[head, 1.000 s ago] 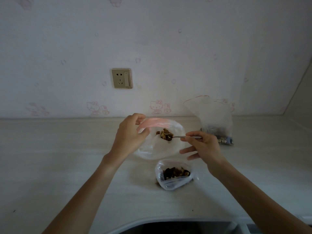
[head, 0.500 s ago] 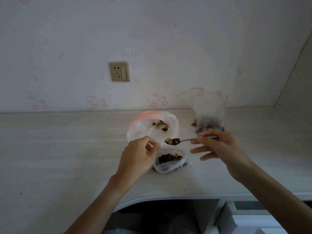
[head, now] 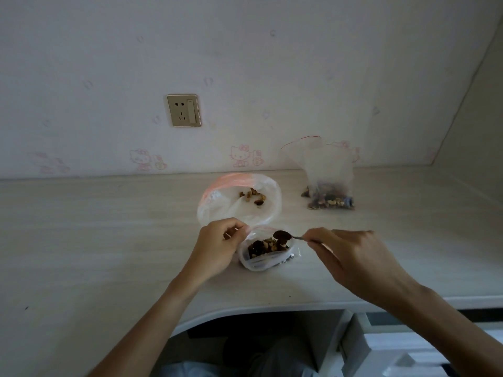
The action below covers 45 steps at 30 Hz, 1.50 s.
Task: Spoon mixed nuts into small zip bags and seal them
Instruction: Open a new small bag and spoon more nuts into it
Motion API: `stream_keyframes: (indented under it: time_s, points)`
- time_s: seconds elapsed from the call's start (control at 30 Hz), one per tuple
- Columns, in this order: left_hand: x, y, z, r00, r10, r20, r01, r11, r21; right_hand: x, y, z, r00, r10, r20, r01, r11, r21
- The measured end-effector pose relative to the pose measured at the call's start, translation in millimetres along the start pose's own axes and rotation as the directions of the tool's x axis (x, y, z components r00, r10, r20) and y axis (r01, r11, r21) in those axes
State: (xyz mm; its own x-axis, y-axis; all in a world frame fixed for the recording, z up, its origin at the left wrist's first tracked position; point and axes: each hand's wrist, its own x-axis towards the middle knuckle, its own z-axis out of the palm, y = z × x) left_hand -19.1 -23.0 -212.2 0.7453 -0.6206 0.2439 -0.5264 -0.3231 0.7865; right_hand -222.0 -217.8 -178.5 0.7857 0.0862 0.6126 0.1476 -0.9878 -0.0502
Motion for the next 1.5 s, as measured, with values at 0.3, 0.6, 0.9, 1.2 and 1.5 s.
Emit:
stream_keyframes:
  time_s: [0.3,0.6,0.9,1.2,1.5]
  points:
    - [-0.8,-3.0,-5.6,0.999,0.02,-0.041,-0.015,0.992,0.121,2.4,-3.5,-4.2,0.995,0.051,-0.09,-0.042,0.994,0.098]
    - [16.5,8.5,-28.2,0.933,0.213,-0.289,-0.219,0.976,0.01,37.4,20.7,29.6,0.739,0.662,0.128,-0.513,0.43,0.743]
    - [40.5,-25.8,-37.2,0.893,-0.085,-0.441,0.134,0.988,0.082,79.0,32.9,73.6,0.613,0.737,0.286,-0.586,0.181,0.79]
    - [56.1,-17.0,-13.1,0.929,-0.337,-0.151,0.325,0.941,-0.096,88.6,30.1,106.9,0.557,0.756,0.343,-0.653,0.144,0.744]
    - [69.6,8.1,-13.6,0.943,-0.24,-0.232,0.197,0.961,-0.193,93.5,47.3,113.5,0.456,0.843,0.285,-0.648,0.095,0.755]
